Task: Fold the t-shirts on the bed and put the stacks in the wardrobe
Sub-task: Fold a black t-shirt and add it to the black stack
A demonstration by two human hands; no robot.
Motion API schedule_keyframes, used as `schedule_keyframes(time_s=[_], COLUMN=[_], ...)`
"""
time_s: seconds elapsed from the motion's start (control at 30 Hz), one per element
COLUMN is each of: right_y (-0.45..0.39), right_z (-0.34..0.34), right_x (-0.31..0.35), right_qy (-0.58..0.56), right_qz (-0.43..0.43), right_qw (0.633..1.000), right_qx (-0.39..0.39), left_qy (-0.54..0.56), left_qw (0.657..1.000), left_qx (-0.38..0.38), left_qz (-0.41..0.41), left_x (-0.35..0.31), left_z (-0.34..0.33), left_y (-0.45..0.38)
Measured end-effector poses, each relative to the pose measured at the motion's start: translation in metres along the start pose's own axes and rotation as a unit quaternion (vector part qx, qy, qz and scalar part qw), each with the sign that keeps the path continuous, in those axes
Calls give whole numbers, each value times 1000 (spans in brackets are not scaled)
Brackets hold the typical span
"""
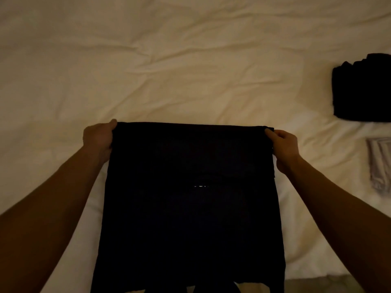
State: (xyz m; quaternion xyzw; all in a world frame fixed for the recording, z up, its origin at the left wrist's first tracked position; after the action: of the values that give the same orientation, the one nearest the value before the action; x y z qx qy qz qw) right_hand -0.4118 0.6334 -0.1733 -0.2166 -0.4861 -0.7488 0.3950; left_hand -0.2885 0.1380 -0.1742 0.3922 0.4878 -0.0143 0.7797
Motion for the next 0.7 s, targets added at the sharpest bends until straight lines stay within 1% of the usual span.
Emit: schedule_keyframes(time_s=[0.07, 0.13, 0.2, 0.3, 0.37, 0.4, 0.47, 0.57, 0.7], right_y=[1, 1, 1, 2, 4, 3, -2, -13, -30], right_z=[-1, -1, -1, -7, -12, -12, -7, 0, 1], right_x=[1, -3, -6, -8, -8, -7, -1, 24, 60], right_qy=[6, 34, 53, 31, 32, 43, 75, 111, 102], right_qz=[4, 9, 14, 11, 8, 11, 27, 68, 104], right_qw=[1000, 999, 998, 999, 998, 997, 996, 991, 987], right_qx=[0, -8, -12, 29, 61, 62, 32, -30, -64], left_qy=[-25, -65, -99, -103, -141, -165, -167, -114, -104], left_qw=[999, 994, 988, 990, 986, 981, 978, 982, 977], left_qx=[-13, -43, -52, -10, 22, 29, 34, 32, 8], left_qz=[-28, -73, -108, -97, -90, -97, -120, -149, -186], left_x=[0, 2, 5, 17, 19, 18, 10, -16, -54], left_z=[3, 6, 5, 0, -3, -4, -7, -14, -29], left_y=[0, 2, 7, 5, 7, 7, 4, -6, -23])
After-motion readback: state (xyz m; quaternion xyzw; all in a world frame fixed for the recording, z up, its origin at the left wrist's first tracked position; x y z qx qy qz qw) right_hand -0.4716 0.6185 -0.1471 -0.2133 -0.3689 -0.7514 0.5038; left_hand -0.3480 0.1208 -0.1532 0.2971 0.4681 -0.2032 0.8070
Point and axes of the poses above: each hand's wrist, its own y-axis away from the middle knuckle, its own z-axis out of the back of the hand, x = y × z, the point moved 8 cm from there along -y, towards the middle knuckle, and after that the axes turned 9 degrees about y, right-handed, at the moved point
